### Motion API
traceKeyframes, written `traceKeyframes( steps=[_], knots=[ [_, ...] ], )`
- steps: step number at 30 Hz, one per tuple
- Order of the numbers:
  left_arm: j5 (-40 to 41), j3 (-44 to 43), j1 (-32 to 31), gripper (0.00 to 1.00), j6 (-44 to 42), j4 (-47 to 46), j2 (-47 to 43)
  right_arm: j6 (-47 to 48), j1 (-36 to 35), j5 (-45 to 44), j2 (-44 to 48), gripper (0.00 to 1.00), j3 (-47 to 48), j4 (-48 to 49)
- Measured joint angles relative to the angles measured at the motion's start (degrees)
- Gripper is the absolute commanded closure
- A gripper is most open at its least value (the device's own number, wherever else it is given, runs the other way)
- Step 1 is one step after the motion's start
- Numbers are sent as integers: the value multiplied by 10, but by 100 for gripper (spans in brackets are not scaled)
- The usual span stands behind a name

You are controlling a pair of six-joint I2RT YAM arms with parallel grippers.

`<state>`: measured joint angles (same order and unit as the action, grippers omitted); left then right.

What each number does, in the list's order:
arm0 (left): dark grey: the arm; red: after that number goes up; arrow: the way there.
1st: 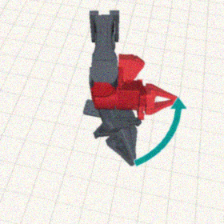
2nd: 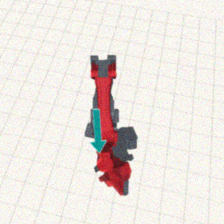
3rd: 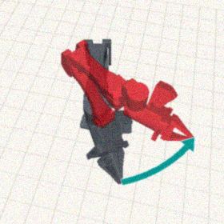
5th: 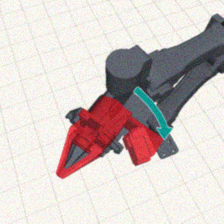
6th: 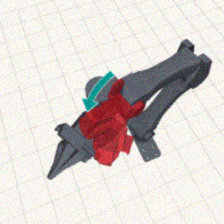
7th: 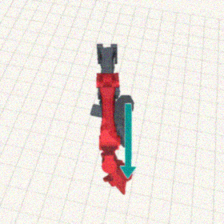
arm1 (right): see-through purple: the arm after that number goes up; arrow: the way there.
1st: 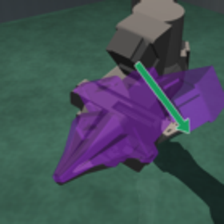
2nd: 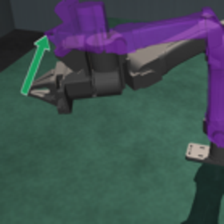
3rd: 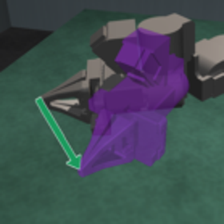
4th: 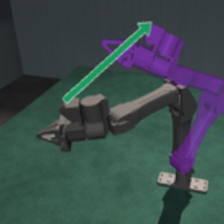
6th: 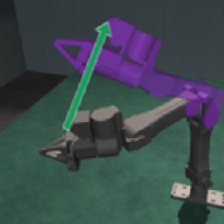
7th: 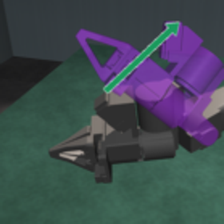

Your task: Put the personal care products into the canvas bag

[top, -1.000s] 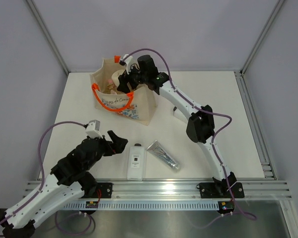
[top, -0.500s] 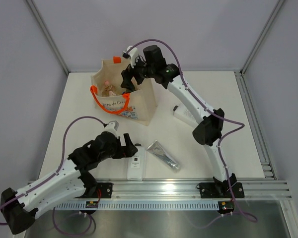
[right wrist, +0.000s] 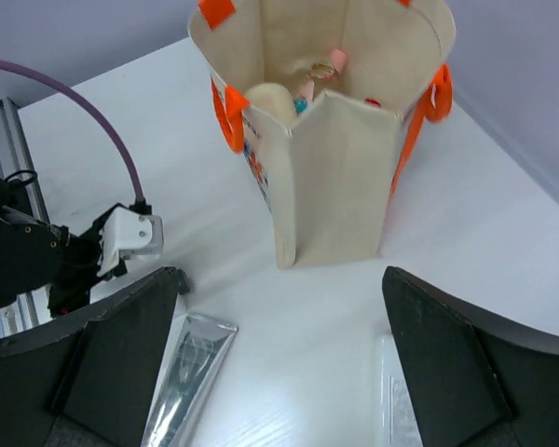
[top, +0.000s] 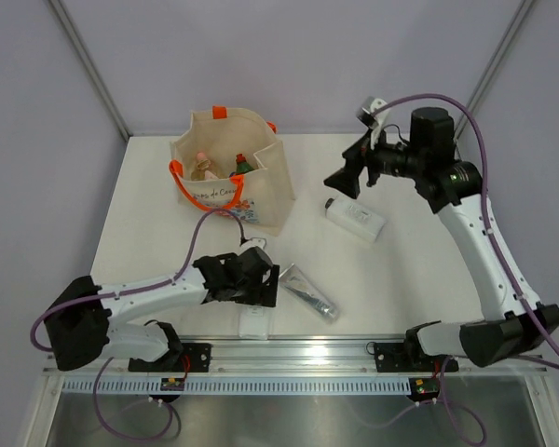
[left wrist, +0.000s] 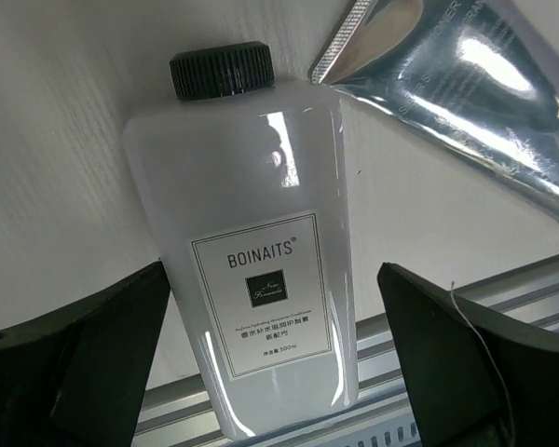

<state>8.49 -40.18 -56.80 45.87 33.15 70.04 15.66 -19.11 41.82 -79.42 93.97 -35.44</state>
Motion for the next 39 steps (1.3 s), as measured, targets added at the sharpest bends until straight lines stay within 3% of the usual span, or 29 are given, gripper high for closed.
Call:
traceKeyframes(
  steps=[3,8,11,14,15,18,19,21,31,35,39],
  knots=[
    [27,-21,-18,1,18,19,57,4,43,19,75,0,-132,6],
    [80,-71,-44,2,40,43,163,4,57,33,161,1,-292,5],
    [104,-89,-57,10,53,41,193,-2,67,45,204,0,-340,14],
    [129,-98,-69,37,64,29,205,-2,87,53,231,0,-351,19],
    [132,-98,-72,55,67,25,205,-2,95,58,235,1,-352,24],
    [137,-92,-76,78,70,15,200,-3,119,73,237,1,-364,42],
    [136,-82,-77,90,70,7,190,-3,129,79,237,1,-371,46],
    [136,-63,-77,97,68,-2,163,-4,144,89,236,1,-383,47],
    [111,-36,-57,100,-24,-31,-102,-3,184,117,249,0,-401,56],
    [74,-74,22,100,-70,-50,-159,-1,186,114,256,1,-401,56],
    [24,-145,134,100,-99,-78,-145,1,199,112,266,0,-404,56]
  ],
)
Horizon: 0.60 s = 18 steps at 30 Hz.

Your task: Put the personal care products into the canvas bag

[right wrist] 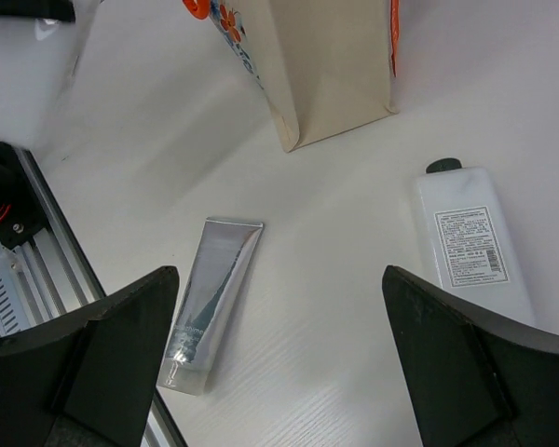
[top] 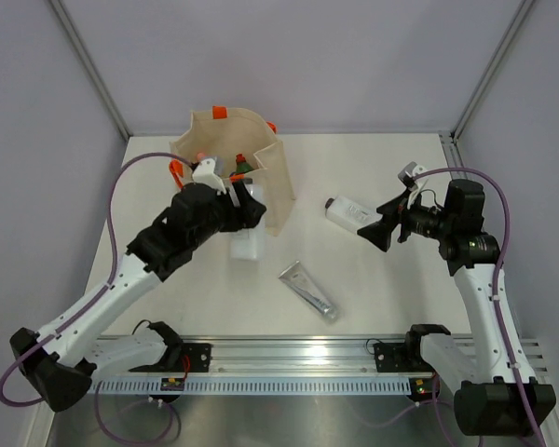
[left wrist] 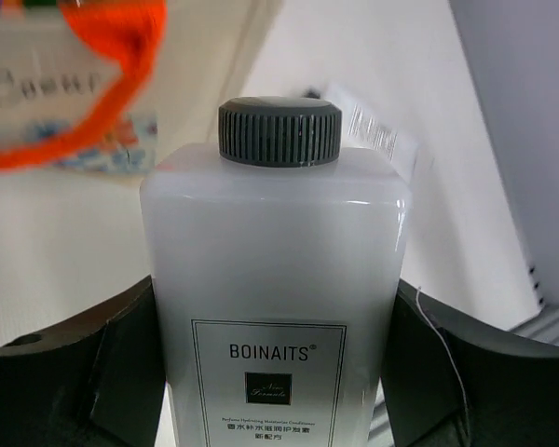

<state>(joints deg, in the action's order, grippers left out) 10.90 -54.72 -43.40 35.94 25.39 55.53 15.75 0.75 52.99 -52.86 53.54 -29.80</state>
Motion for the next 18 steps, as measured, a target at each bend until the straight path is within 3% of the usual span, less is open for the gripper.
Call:
traceKeyframes(
  steps=[5,10,14,18],
  knots=[
    [-76,-132,127,100,2,-50,109,2,5,-1,7,0,-2,0],
    [-138,-235,227,100,65,-110,224,4,7,-5,7,1,-7,0],
    [-133,-272,292,100,143,-157,292,4,8,-6,7,1,-9,0],
    [-78,-273,325,100,196,-188,329,4,8,-8,7,0,-10,1]
  ],
)
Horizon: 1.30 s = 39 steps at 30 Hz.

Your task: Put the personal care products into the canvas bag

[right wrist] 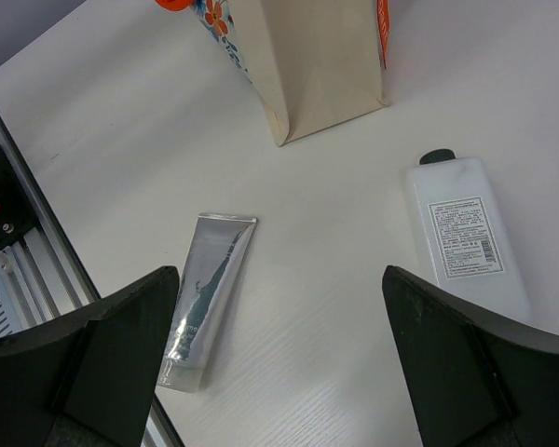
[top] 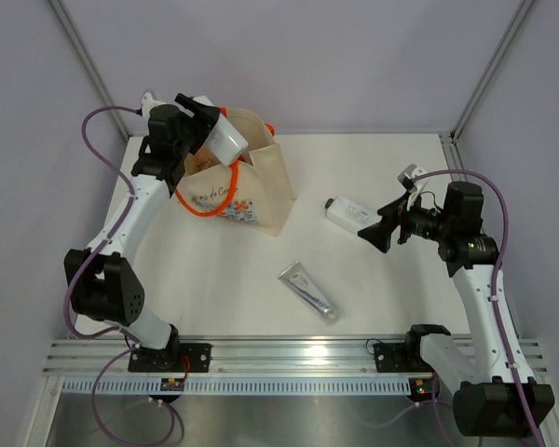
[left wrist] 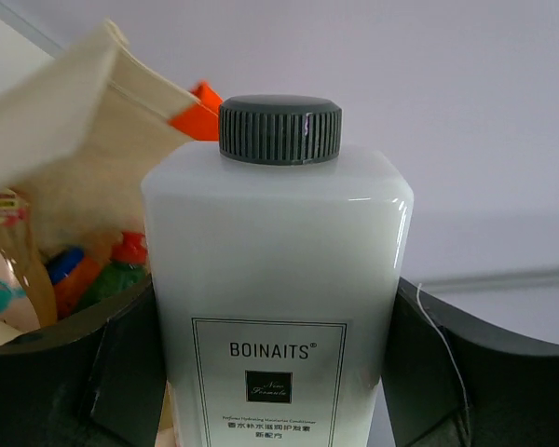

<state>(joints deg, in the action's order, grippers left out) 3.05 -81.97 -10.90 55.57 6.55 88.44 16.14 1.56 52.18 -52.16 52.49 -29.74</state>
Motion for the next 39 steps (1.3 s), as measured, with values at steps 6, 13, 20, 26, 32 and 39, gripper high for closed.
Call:
traceKeyframes(
  steps=[6,13,20,26,32,39],
  knots=[
    [63,0,9,100,28,-49,50,0,0,-1,-5,0,-2,0],
    [66,7,29,100,73,-92,82,4,0,-2,-17,1,-3,0],
    [67,27,16,69,10,-103,83,7,0,-3,-23,0,-3,0],
    [65,77,-23,18,-40,-53,83,10,2,-6,-24,1,-4,0],
    [59,79,-29,1,-92,-31,65,21,7,-12,-30,0,-7,0],
    [31,37,-26,1,-202,-18,-2,50,6,-63,-65,0,2,-17]
  ],
)
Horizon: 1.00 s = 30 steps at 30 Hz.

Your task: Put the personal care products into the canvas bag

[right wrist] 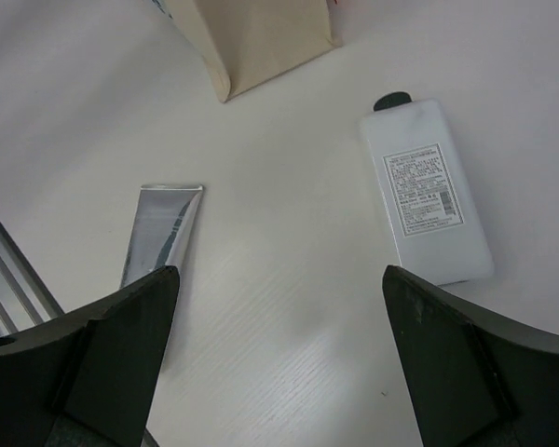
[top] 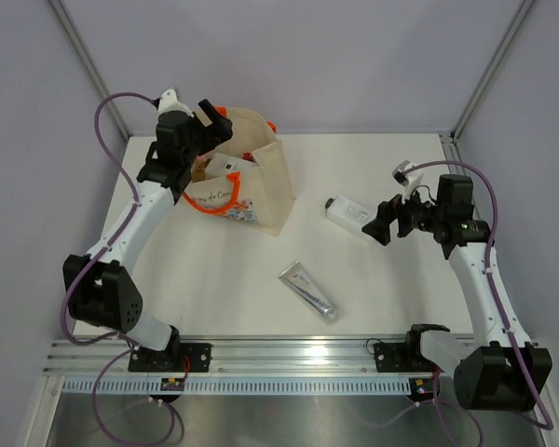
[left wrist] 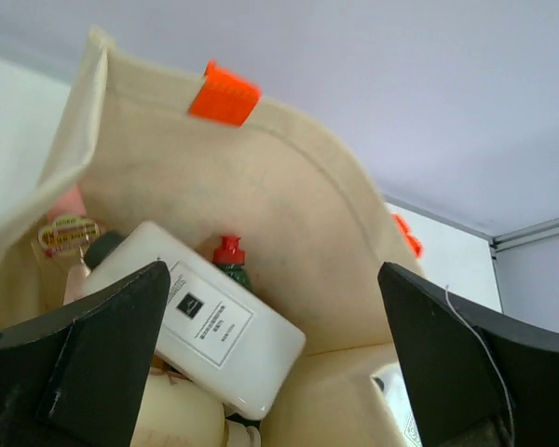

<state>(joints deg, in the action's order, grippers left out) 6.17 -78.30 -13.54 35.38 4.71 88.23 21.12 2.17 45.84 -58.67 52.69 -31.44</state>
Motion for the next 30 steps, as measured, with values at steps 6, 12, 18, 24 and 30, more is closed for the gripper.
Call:
traceKeyframes(
  steps=[6,12,18,24,30],
  knots=[
    [-24,-15,0,1,-83,37,-68,33,-43,-139,-125,1,71,-15],
    [-74,59,5,1,-117,72,-203,122,-113,-245,-324,0,206,-72],
    [-132,216,30,1,-116,111,-402,166,-119,-279,-469,1,329,-135],
    [-197,327,30,1,-94,145,-545,177,-126,-293,-528,1,359,-164],
    [-257,393,30,1,-59,162,-600,177,-141,-323,-567,0,359,-164]
  ],
)
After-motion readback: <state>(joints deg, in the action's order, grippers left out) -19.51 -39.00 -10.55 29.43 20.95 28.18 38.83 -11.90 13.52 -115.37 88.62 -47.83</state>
